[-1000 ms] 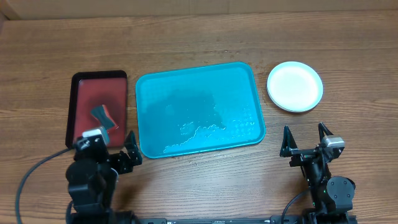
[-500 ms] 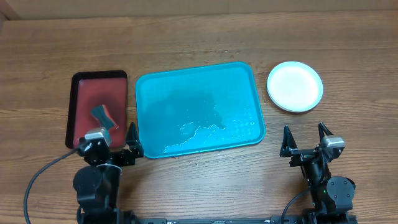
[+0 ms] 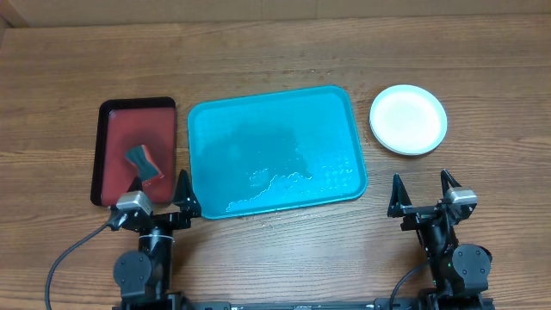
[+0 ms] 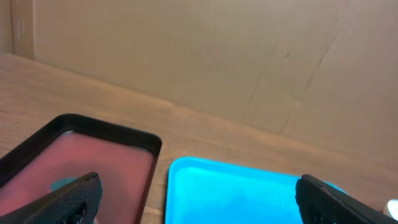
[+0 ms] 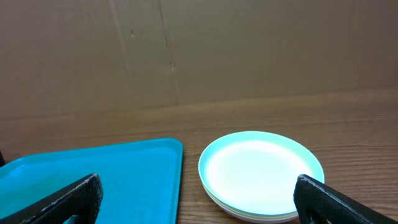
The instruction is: Clean dirty plates on tray and stack at the side
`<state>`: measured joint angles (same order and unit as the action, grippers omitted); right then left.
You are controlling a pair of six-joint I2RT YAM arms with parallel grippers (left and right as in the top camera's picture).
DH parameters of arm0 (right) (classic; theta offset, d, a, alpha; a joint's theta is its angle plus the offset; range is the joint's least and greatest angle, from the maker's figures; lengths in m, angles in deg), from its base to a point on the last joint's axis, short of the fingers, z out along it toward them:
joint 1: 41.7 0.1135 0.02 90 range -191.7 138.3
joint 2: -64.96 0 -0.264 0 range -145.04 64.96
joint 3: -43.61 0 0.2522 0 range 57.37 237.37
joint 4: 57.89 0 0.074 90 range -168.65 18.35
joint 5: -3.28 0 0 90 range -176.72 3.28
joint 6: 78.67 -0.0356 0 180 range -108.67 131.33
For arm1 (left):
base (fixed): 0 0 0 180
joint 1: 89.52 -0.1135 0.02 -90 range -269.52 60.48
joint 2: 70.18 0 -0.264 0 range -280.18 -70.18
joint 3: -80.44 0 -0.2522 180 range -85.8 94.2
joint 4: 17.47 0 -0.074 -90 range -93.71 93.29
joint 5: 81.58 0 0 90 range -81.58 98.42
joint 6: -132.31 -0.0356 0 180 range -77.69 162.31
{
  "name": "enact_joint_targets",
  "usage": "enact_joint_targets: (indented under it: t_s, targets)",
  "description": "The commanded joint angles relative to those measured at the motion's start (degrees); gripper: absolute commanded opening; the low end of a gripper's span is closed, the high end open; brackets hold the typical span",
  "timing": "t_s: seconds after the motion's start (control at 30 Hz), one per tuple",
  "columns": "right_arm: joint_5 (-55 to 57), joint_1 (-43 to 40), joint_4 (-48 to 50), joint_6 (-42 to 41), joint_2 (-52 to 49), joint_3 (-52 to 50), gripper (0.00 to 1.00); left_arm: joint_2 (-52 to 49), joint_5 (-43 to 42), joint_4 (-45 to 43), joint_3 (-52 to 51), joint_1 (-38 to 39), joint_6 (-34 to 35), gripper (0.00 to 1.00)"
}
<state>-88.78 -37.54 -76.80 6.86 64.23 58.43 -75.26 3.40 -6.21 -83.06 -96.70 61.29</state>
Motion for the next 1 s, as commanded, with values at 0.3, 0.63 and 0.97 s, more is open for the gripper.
enact_joint_targets:
  t_s: [0.3,0.63,0.97]
  targets:
    - [0.5,-0.1,0.4,-0.2,0.6,-0.6,1.00,4.9,-0.4,0.3,-2.5,-0.2,-4.9,1.00]
    - [0.5,-0.1,0.4,-0.2,0.6,-0.6,1.00,4.9,2.7,7.0,-2.5,3.0,-12.4,1.00]
    - [0.5,-0.1,0.4,-0.2,0.6,-0.6,1.00,4.9,3.0,7.0,-2.5,3.1,-12.9,1.00]
